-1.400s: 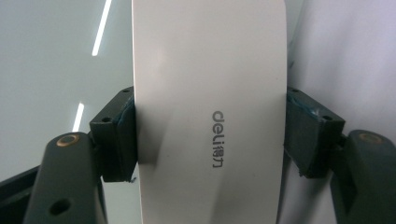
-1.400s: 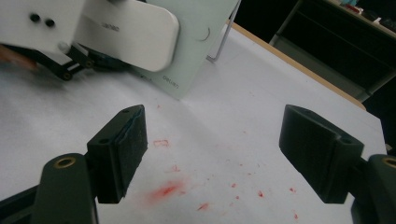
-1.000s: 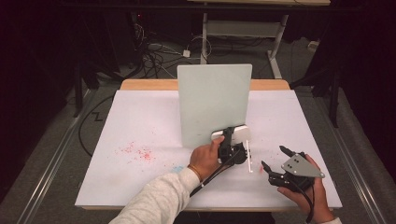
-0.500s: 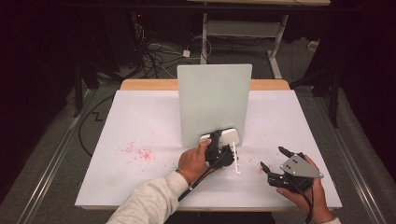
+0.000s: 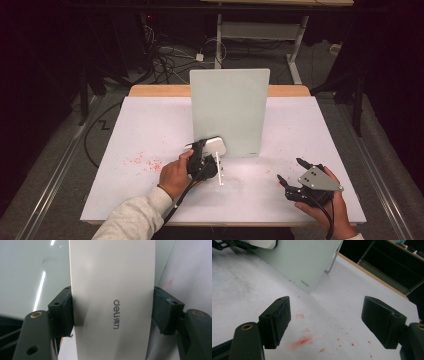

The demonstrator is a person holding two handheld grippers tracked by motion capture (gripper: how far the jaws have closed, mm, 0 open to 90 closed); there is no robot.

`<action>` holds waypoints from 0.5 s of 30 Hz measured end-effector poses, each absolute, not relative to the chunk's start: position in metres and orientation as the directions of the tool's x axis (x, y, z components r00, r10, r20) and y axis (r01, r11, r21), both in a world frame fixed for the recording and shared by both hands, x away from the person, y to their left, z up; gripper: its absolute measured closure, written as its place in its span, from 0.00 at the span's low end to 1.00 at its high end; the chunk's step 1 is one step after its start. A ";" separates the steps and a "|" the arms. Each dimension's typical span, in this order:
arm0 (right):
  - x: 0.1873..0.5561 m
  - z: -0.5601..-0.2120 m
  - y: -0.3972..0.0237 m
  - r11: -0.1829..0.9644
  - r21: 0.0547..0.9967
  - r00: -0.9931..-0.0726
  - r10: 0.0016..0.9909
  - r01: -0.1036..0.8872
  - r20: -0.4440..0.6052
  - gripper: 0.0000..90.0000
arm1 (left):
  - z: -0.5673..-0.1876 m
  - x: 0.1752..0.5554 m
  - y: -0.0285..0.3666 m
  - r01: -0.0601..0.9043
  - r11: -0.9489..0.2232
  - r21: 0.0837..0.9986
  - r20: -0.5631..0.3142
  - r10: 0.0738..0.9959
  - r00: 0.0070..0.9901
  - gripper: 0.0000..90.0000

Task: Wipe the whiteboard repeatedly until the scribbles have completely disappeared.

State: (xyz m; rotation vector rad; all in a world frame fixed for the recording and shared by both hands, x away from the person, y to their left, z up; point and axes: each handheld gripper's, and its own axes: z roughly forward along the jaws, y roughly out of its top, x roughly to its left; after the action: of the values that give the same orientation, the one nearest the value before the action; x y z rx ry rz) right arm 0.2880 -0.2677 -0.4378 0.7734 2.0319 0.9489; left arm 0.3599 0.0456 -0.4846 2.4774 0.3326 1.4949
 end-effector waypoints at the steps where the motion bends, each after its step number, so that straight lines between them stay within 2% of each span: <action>1: 0.288 -0.438 -0.267 0.543 0.815 -0.536 0.758 0.202 -0.372 0.27 | -0.484 0.360 0.049 0.079 -0.948 0.308 0.836 0.309 0.453 0.32; 7: 0.288 -0.439 -0.267 0.546 0.813 -0.539 0.755 0.202 -0.373 0.27 | -0.486 0.358 0.064 0.088 -0.953 0.289 0.846 0.297 0.443 0.32; 15: 0.288 -0.440 -0.265 0.551 0.809 -0.543 0.752 0.205 -0.374 0.27 | -0.485 0.359 0.058 0.067 -0.952 0.300 0.852 0.299 0.430 0.32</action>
State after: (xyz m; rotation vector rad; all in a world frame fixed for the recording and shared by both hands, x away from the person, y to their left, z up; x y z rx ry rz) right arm 0.2880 -0.2649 -0.4399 0.7688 2.0448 0.9404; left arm 0.3591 0.0582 -0.4849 2.4624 0.3201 1.5344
